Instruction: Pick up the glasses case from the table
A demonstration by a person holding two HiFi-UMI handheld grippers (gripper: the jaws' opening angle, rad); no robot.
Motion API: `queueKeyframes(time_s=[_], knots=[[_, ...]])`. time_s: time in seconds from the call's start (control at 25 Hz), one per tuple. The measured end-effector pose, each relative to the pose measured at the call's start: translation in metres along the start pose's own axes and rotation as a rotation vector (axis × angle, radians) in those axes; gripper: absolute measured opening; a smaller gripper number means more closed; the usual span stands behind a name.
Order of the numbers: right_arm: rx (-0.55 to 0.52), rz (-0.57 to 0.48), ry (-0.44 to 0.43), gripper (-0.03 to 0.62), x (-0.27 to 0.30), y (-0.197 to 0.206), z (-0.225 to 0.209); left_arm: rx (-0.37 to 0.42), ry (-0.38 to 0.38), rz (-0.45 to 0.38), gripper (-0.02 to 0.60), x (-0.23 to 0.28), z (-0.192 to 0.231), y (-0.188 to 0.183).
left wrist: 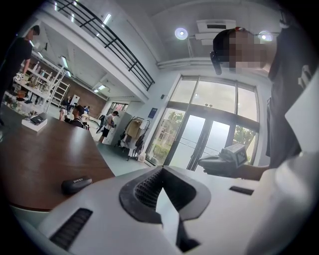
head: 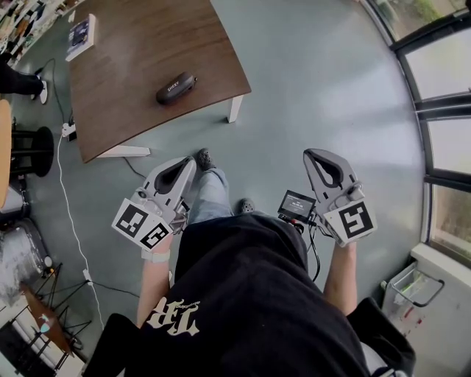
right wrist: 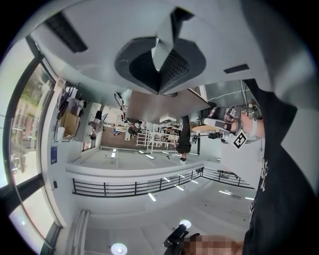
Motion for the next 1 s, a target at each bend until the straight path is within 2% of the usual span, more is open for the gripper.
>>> queueKeyframes(time_s=[0.44,0.6,0.8,1.0], knots=[[-0.019,0.012,0.012,-0.014,0.058,-0.044,-0.017,-0.023,0.017,-0.026,0.006,0.008,0.059,-0.043],[-0.014,0.050,0.032,-0.014,0.080,-0.063,-0.023,-0.032,0.019,-0.031,0.006,0.009,0.079,-0.057],[-0.038,0.015,0.008,-0.014,0.105,-0.080,-0.026,-0.031,0.018,-0.036,0.006,0.010,0.105,-0.074],[-0.043,0.031,0.001,-0.014,0.129,-0.091,-0.028,-0.038,0.017,-0.037,0.006,0.010,0.127,-0.085]])
Point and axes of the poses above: the fingertips, and each gripper's own axes: x forward along the fingers, z to its left, y out of its underside, the point moved 7 cm from there along -x, backward along the fingers, and after that the axes turned 1 degree about -x, right-handed, at the moved point
